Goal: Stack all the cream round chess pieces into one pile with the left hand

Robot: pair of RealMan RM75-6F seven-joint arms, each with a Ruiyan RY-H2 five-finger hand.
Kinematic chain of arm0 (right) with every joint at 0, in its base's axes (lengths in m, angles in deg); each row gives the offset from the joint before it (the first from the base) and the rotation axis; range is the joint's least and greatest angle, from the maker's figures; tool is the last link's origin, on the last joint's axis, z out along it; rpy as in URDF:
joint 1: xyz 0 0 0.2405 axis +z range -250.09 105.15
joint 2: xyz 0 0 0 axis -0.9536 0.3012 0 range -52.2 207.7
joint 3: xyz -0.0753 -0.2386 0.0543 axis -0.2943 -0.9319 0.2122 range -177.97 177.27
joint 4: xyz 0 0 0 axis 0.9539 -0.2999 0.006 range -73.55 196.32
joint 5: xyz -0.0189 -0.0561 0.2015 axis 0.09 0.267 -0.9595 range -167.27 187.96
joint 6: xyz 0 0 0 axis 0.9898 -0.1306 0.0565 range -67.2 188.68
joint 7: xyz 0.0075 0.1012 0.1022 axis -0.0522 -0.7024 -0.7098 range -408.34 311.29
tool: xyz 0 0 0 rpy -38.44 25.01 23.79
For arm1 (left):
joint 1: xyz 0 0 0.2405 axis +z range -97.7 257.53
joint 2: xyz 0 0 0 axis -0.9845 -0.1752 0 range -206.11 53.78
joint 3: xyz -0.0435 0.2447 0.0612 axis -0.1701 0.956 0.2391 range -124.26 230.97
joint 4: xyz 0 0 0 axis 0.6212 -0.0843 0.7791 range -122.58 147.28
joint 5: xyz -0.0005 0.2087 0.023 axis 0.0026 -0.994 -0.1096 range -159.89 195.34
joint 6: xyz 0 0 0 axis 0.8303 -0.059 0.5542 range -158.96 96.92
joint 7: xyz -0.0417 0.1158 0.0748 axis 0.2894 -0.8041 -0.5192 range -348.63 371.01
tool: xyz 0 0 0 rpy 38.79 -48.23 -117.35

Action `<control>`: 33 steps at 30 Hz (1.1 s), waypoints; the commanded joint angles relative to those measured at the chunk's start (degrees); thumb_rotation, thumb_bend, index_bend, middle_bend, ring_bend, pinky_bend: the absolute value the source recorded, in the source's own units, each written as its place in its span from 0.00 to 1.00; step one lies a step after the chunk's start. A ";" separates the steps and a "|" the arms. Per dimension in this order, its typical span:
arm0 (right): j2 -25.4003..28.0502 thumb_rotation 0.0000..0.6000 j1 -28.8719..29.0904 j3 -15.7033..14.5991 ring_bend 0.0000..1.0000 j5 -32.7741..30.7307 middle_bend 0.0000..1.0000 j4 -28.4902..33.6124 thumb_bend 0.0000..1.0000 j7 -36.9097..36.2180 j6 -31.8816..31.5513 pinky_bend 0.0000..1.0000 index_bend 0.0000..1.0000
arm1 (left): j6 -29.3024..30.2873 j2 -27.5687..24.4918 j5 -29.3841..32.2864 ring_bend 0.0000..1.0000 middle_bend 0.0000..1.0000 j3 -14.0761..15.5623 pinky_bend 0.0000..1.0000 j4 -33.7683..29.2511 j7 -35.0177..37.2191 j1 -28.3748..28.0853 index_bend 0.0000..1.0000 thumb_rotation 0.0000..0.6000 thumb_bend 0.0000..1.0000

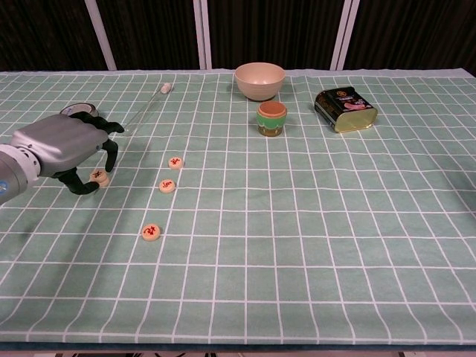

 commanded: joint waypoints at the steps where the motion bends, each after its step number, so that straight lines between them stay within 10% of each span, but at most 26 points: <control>1: -0.08 1.00 -0.03 0.13 0.00 -0.28 0.01 0.10 0.23 0.13 -0.04 0.00 0.09 | 0.11 -0.02 0.16 0.00 0.04 0.05 0.00 -0.08 -0.31 -0.08 0.44 1.00 0.32; 33: -0.10 1.00 -0.06 0.28 0.00 -0.40 0.01 0.09 0.23 0.07 -0.16 0.00 0.09 | 2.82 0.88 -2.51 0.00 0.03 -0.20 0.00 -8.79 -4.48 -2.83 0.42 1.00 0.32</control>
